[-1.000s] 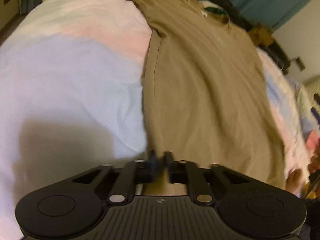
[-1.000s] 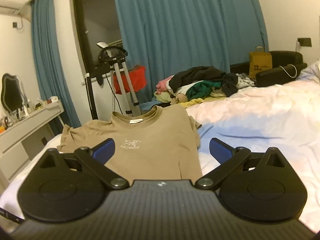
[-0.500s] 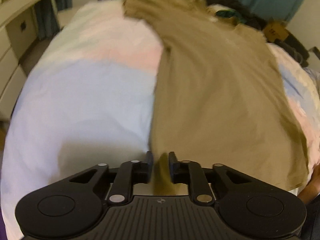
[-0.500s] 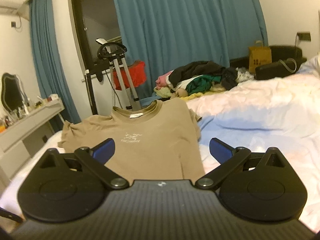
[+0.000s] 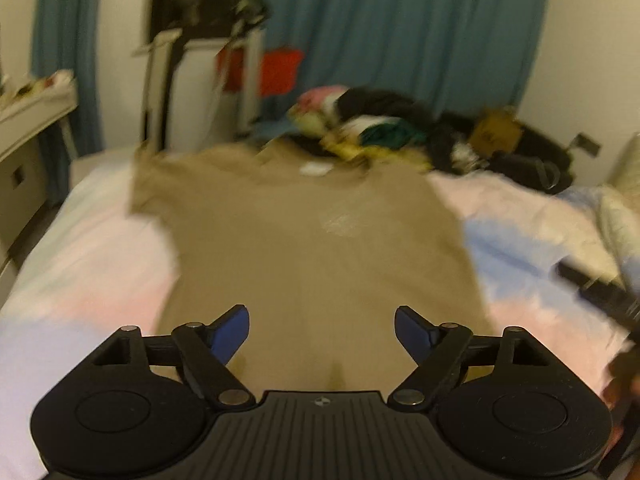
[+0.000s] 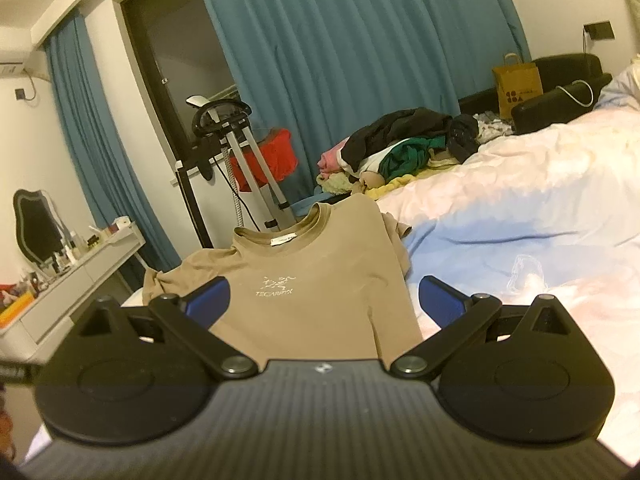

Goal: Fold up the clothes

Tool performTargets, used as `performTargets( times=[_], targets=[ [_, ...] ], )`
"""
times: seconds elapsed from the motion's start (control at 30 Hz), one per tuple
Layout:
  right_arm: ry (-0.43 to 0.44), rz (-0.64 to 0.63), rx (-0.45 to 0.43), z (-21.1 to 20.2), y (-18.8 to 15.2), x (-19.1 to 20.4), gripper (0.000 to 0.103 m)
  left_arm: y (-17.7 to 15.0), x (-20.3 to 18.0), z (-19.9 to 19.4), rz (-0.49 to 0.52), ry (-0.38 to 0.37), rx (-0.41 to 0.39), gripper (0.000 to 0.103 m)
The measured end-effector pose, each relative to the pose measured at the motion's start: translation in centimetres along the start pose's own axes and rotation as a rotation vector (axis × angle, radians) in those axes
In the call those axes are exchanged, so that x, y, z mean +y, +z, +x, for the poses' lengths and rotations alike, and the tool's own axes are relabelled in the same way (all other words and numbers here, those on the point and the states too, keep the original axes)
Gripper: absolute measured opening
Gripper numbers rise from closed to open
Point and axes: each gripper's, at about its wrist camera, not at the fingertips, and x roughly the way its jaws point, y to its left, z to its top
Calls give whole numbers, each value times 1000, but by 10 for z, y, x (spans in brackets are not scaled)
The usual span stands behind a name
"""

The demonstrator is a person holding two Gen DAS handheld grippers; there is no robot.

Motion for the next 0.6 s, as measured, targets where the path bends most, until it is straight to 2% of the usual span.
performTargets(
  times=[0.1,0.23,0.33,0.43,0.5,0.6],
  targets=[
    [-8,7,-2,5,1,-3,102,6,-42,7,32,-22,-44,86],
    [-29,16,-8,13,1,-9,102,-5,-66,36,11,-38,-60,86],
    [-72,2,-5,26,-4,-18,102,-16,-69,64,61,14,-56,86],
    [-87,47,40,45,-9,-29,96,-27,-57,84,70,11,-47,86],
    [-72,103,54,65,-4,-34,82,-33,-44,94,51,18,-49,87],
    [-22,203,48,107,17,-47,64,-41,-16,101,-33,6,-23,87]
  ],
)
